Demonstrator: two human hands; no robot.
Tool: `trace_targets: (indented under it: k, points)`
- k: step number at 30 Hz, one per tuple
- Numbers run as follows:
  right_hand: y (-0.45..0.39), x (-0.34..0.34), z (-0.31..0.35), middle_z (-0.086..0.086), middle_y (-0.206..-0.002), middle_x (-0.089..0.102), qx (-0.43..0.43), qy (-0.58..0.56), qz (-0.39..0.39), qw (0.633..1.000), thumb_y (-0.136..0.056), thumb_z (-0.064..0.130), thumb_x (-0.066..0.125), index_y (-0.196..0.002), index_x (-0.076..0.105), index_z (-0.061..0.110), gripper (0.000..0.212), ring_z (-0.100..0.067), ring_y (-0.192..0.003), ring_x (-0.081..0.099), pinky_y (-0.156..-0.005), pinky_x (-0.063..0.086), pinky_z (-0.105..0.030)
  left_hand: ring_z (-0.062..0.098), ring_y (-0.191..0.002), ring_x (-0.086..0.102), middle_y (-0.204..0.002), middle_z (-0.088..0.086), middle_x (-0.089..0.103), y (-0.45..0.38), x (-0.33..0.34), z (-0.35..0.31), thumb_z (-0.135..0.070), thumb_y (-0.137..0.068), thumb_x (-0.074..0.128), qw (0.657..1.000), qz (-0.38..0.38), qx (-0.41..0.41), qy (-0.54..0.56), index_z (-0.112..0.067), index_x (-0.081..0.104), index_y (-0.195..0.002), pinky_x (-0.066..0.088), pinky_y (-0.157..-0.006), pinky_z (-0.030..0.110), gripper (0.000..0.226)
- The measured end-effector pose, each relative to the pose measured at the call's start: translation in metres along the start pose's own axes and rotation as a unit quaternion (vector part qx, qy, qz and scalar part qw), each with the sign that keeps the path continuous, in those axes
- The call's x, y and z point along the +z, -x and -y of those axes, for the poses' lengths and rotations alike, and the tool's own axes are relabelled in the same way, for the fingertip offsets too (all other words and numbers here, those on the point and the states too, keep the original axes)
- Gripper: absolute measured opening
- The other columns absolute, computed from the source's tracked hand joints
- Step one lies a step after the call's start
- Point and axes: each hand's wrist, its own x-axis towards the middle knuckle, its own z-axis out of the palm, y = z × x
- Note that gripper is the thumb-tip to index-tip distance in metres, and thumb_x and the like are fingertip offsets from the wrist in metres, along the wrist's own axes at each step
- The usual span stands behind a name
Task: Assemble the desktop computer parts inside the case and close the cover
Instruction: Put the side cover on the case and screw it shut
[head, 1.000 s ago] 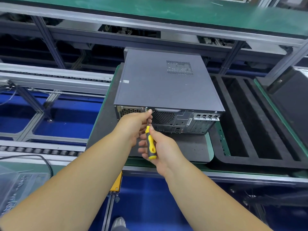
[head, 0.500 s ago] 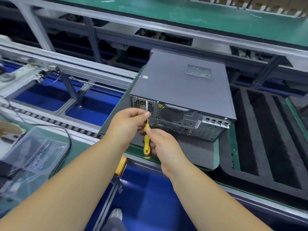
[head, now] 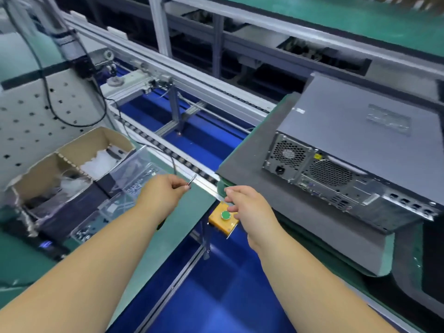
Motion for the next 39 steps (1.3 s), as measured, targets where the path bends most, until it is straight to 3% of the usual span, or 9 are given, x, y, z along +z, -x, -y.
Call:
trace_targets:
  k: [2, 4, 6, 11, 15, 26, 31, 35, 39]
  points:
    - [-0.002, 0.018, -0.002, 0.004, -0.105, 0.065, 0.011, 0.000, 0.005, 1.000, -0.097, 0.033, 0.056, -0.100, 0.065, 0.030, 0.010, -0.008, -0.085, 0.059, -0.063, 0.047, -0.018, 0.018, -0.066, 0.060, -0.068, -0.012, 0.064, -0.002, -0.006, 0.033, -0.032, -0.089, 0.067, 0.999, 0.009, -0.015, -0.048, -0.032, 0.075, -0.092, 0.048, -0.066, 0.028, 0.008]
    - [-0.004, 0.035, -0.006, 0.005, -0.105, 0.065, 0.017, 0.009, 0.008, 1.000, -0.097, 0.032, 0.056, -0.099, 0.065, 0.029, 0.010, -0.008, -0.083, 0.059, -0.068, 0.047, -0.020, 0.013, -0.066, 0.059, -0.074, -0.014, 0.068, -0.001, -0.009, 0.062, -0.033, -0.089, 0.067, 0.995, 0.022, -0.032, -0.096, -0.036, 0.075, -0.093, 0.043, -0.062, 0.024, 0.009]
    - [-0.008, 0.054, -0.013, 0.006, -0.105, 0.065, 0.029, 0.021, 0.009, 0.999, -0.098, 0.031, 0.056, -0.100, 0.065, 0.027, 0.011, -0.008, -0.083, 0.059, -0.073, 0.047, -0.025, 0.016, -0.081, 0.064, -0.090, -0.008, 0.073, -0.002, -0.009, 0.090, -0.034, -0.089, 0.068, 0.988, 0.047, -0.043, -0.142, -0.035, 0.075, -0.097, 0.046, -0.069, 0.025, 0.011]
    - [-0.013, 0.077, -0.026, 0.005, -0.099, 0.065, 0.050, 0.032, -0.006, 0.998, -0.098, 0.029, 0.057, -0.101, 0.067, 0.024, 0.012, -0.010, -0.079, 0.057, -0.055, 0.046, -0.018, 0.026, -0.092, 0.064, -0.096, 0.003, 0.070, -0.006, 0.003, 0.134, -0.027, -0.093, 0.058, 0.957, 0.092, 0.004, -0.277, -0.026, 0.072, -0.100, 0.048, -0.074, 0.027, 0.016]
    - [-0.016, 0.082, -0.039, 0.003, -0.095, 0.066, 0.062, 0.031, -0.034, 0.997, -0.096, 0.028, 0.060, -0.100, 0.068, 0.022, 0.011, -0.011, -0.077, 0.058, -0.070, 0.042, -0.024, 0.029, -0.086, 0.063, -0.093, 0.005, 0.062, -0.008, 0.013, 0.154, -0.016, -0.093, 0.051, 0.925, 0.118, 0.027, -0.361, -0.019, 0.067, -0.095, 0.053, -0.074, 0.033, 0.017]
    - [-0.005, 0.066, -0.049, 0.009, -0.088, 0.068, 0.065, 0.002, -0.105, 0.992, -0.094, 0.028, 0.059, -0.096, 0.069, 0.025, 0.011, -0.008, -0.077, 0.061, -0.069, 0.043, -0.023, 0.028, -0.090, 0.059, -0.104, 0.006, 0.057, -0.010, 0.021, 0.155, -0.009, -0.087, 0.055, 0.922, 0.099, 0.047, -0.370, -0.013, 0.054, -0.103, 0.045, -0.067, 0.035, 0.017]
    - [0.011, 0.038, -0.046, 0.008, -0.091, 0.067, 0.046, -0.011, -0.168, 0.985, -0.096, 0.025, 0.055, -0.099, 0.069, 0.026, 0.014, -0.008, -0.079, 0.060, -0.071, 0.044, -0.026, 0.028, -0.106, 0.053, -0.120, 0.007, 0.053, -0.010, 0.036, 0.120, -0.021, -0.087, 0.058, 0.923, 0.075, 0.164, -0.339, -0.015, 0.053, -0.123, 0.044, -0.089, 0.038, 0.037]
    - [0.030, 0.010, -0.047, 0.008, -0.096, 0.067, 0.028, -0.015, -0.230, 0.973, -0.096, 0.027, 0.055, -0.097, 0.068, 0.028, 0.012, -0.009, -0.083, 0.060, -0.075, 0.045, -0.027, 0.027, -0.122, 0.045, -0.134, 0.004, 0.046, -0.003, 0.062, 0.080, -0.027, -0.085, 0.065, 0.927, 0.139, 0.276, -0.214, -0.019, 0.047, -0.139, 0.037, -0.105, 0.037, 0.058]
    - [0.045, -0.016, -0.045, 0.014, -0.102, 0.065, 0.000, 0.006, -0.258, 0.966, -0.097, 0.032, 0.055, -0.096, 0.066, 0.036, 0.012, -0.007, -0.095, 0.059, -0.067, 0.042, -0.023, 0.025, -0.134, 0.036, -0.148, 0.004, 0.035, -0.002, 0.090, 0.047, -0.031, -0.085, 0.065, 0.895, 0.185, 0.330, -0.237, -0.023, 0.037, -0.147, 0.031, -0.112, 0.035, 0.069]
